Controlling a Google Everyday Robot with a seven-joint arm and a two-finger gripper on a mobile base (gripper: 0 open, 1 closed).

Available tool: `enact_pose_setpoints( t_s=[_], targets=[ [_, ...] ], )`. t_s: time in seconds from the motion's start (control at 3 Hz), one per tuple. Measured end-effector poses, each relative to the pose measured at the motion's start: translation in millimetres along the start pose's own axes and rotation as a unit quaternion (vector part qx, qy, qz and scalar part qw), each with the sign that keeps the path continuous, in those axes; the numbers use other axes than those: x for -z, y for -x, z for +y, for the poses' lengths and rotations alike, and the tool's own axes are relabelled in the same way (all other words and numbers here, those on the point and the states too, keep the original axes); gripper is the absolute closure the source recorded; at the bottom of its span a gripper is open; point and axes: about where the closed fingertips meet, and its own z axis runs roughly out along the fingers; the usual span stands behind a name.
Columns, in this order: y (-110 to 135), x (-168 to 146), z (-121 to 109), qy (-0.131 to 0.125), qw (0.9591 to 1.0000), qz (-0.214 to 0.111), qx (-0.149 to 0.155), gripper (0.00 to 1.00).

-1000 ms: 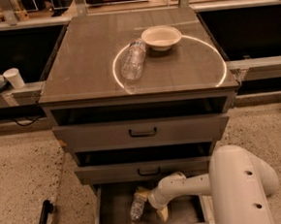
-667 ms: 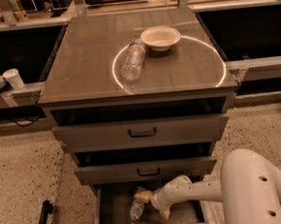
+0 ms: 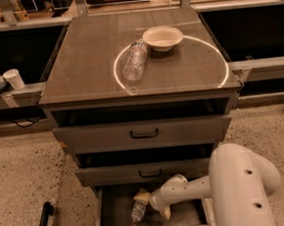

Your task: Pick blue plastic bottle from bottom drawer and place on counter

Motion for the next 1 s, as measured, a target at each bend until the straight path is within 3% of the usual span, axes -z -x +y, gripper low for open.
enact_pose_setpoints(
  t_s=[0.33,0.67,1.0],
  targets=[
    [-10.1,-10.0,-1.4,0.039,0.9981,0.022,0.042,0.00],
    [-16.0,-15.2,-2.0,0.049,0.9954,0.040,0.071,0.00],
    [-16.8,-17.6,-0.7,0.042,0.9947,0.048,0.081,0.00]
  ],
)
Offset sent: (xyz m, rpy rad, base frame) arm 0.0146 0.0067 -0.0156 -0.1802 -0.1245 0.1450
